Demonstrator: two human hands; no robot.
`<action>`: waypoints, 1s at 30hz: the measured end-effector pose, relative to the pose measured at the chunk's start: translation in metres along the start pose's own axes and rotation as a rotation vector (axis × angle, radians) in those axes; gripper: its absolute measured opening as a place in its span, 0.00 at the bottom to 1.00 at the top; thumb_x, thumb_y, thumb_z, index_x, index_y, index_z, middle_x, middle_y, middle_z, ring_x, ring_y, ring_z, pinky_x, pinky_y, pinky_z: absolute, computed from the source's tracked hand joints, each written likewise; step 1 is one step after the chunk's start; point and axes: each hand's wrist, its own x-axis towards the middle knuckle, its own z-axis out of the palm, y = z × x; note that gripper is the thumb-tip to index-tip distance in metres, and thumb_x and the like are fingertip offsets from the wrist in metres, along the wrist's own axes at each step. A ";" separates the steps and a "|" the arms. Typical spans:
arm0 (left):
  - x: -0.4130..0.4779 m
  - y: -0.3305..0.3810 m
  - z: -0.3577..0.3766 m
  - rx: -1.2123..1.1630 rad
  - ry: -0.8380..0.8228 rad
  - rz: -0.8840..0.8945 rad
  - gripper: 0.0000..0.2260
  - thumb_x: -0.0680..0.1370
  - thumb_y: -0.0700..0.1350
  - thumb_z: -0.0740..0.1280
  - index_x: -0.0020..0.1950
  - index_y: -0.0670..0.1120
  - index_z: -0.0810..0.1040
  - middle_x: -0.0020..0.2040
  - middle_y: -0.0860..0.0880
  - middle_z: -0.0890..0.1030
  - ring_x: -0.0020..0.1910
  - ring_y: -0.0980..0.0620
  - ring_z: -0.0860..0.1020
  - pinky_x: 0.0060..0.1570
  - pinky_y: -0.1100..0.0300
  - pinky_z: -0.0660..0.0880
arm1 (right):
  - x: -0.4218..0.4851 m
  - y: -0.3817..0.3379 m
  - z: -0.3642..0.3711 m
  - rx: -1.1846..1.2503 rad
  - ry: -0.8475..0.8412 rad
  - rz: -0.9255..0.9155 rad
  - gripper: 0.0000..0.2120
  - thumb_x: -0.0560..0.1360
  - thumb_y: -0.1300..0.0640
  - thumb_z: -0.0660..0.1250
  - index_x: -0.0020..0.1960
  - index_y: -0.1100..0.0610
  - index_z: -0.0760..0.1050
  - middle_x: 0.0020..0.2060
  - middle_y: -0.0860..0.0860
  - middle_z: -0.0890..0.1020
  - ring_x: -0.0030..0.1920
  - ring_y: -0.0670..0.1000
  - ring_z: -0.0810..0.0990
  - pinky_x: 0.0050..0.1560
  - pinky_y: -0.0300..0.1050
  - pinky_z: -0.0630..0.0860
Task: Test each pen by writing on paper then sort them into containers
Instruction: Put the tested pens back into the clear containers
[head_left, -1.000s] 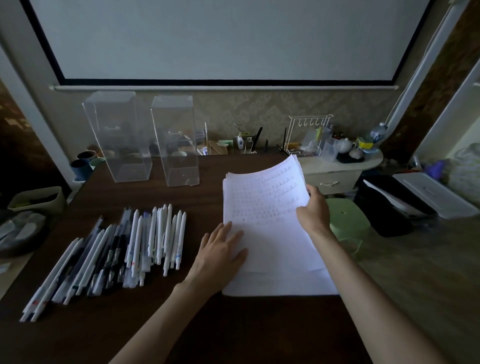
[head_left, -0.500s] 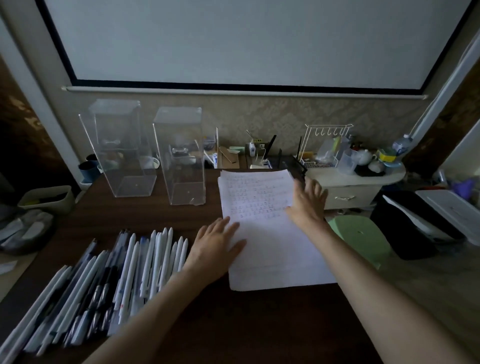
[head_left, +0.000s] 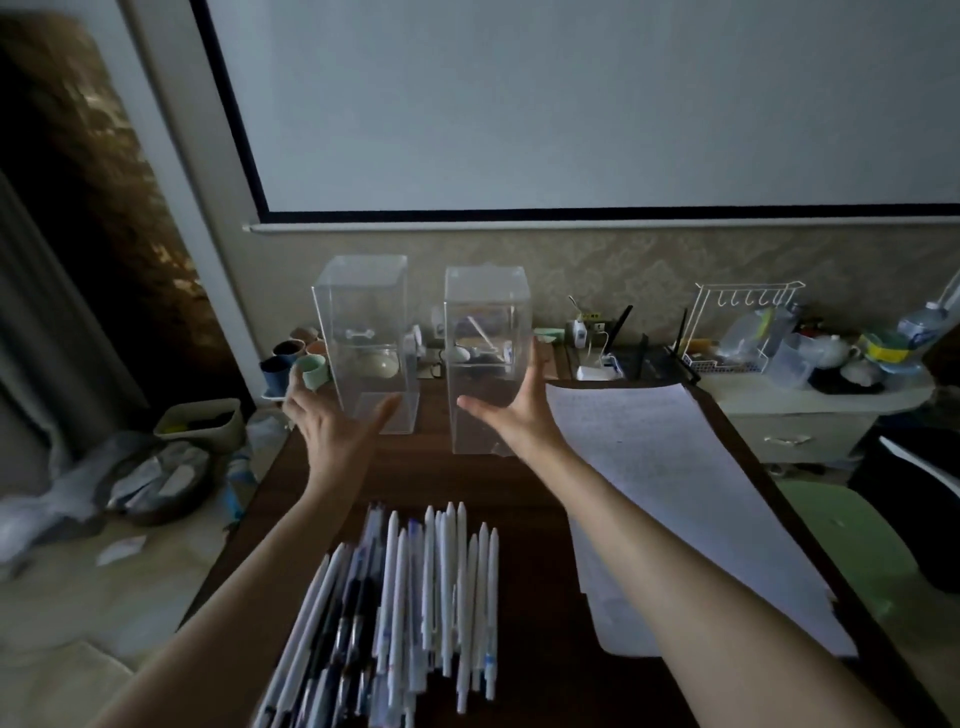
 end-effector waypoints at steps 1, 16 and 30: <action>0.005 -0.001 0.005 -0.028 -0.021 -0.022 0.54 0.64 0.52 0.78 0.76 0.44 0.43 0.74 0.38 0.49 0.74 0.40 0.46 0.71 0.41 0.52 | 0.000 0.002 0.007 0.006 0.032 -0.001 0.55 0.67 0.49 0.76 0.76 0.46 0.36 0.77 0.48 0.44 0.76 0.50 0.47 0.72 0.49 0.53; 0.035 0.000 0.038 0.001 0.033 -0.075 0.50 0.64 0.48 0.79 0.75 0.49 0.47 0.67 0.36 0.61 0.66 0.35 0.63 0.66 0.43 0.64 | -0.009 0.012 0.016 0.144 0.229 -0.068 0.48 0.64 0.50 0.77 0.75 0.43 0.52 0.73 0.49 0.64 0.73 0.49 0.63 0.71 0.49 0.64; -0.131 0.072 0.035 -0.178 -0.083 0.103 0.49 0.62 0.45 0.80 0.73 0.46 0.52 0.66 0.42 0.61 0.60 0.52 0.61 0.58 0.56 0.64 | -0.132 0.010 -0.137 0.117 0.283 -0.167 0.46 0.60 0.46 0.76 0.72 0.40 0.56 0.63 0.27 0.64 0.71 0.46 0.65 0.71 0.53 0.64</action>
